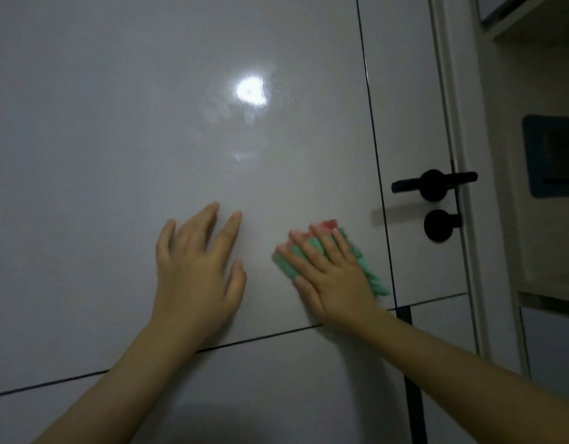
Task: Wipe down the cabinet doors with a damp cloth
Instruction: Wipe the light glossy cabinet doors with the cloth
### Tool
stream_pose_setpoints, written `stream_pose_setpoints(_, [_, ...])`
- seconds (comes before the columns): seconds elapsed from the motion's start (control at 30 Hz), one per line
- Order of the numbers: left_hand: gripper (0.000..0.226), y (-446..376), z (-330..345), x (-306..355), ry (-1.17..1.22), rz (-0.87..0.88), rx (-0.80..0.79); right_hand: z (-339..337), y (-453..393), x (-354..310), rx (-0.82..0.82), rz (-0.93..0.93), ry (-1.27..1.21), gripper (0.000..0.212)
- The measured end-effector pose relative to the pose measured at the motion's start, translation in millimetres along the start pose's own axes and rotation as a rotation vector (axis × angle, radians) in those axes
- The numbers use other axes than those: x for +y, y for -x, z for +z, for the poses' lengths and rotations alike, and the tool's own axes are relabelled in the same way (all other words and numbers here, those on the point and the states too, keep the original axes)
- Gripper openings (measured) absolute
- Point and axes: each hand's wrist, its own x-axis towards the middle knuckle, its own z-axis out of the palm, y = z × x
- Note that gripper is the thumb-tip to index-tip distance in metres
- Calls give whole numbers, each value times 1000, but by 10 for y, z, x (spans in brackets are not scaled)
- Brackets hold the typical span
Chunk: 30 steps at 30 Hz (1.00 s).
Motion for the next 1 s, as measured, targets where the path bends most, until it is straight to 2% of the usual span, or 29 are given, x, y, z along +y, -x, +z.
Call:
stream_pose_setpoints(0.07, [61, 118, -74, -103, -9, -43, 13, -2, -456, -173, 128, 368, -22, 51])
stream_pose_setpoints(0.1, [62, 177, -105, -165, -16, -74, 24, 10, -722, -334, 201, 505, -53, 52])
stream_pose_setpoints(0.13, [62, 230, -134, -222, -17, -110, 37, 23, -941, -510, 236, 557, -83, 53])
stream_pose_setpoints(0.17, [62, 284, -154, -275, -21, -142, 40, 29, -1076, -672, 247, 505, -99, 53])
stream_pose_setpoints(0.27, [63, 488, -247, -558, -61, -234, 25, 113, -1042, -1054, 168, 24, -75, 51])
stream_pose_setpoints(0.33, [65, 625, -310, -723, -72, -299, 4, 72, -905, -988, 84, -299, -58, 49])
stream_pose_setpoints(0.4, [65, 728, -407, -885, -40, -363, 4, 23, -1000, -781, 14, -496, 21, 48])
stream_pose_setpoints(0.43, [65, 758, -464, -966, -30, -387, 30, -1, -1167, -719, 18, -499, 59, 49])
stream_pose_setpoints(0.47, [64, 763, -512, -1015, -19, -400, 54, -27, -1358, -676, 47, -414, 75, 50])
stream_pose_setpoints(0.57, [63, 904, -633, -1205, 12, -438, 131, -51, -1931, -930, 155, 91, 8, 55])
stream_pose_setpoints(0.6, [63, 979, -651, -1263, 20, -459, 151, -12, -2040, -1112, 191, 214, -20, 56])
stream_pose_setpoints(0.63, [63, 1071, -656, -1330, 21, -483, 168, 36, -2094, -1365, 215, 254, -42, 56])
stream_pose_setpoints(0.67, [63, 1175, -650, -1388, 22, -515, 182, 105, -2077, -1638, 228, 202, -60, 56])
stream_pose_setpoints(0.77, [63, 1506, -613, -1602, 11, -603, 198, 299, -1683, -2351, 150, -301, -102, 53])
stream_pose_setpoints(0.87, [65, 1769, -578, -1738, 42, -719, 222, 284, -1390, -2219, 15, -694, -35, 49])
stream_pose_setpoints(0.93, [65, 1864, -566, -1791, 77, -728, 251, 205, -1446, -1900, -3, -709, 39, 49])
stream_pose_setpoints(1.0, [62, 1893, -563, -1830, 88, -710, 281, 109, -1646, -1757, -11, -537, 85, 51])
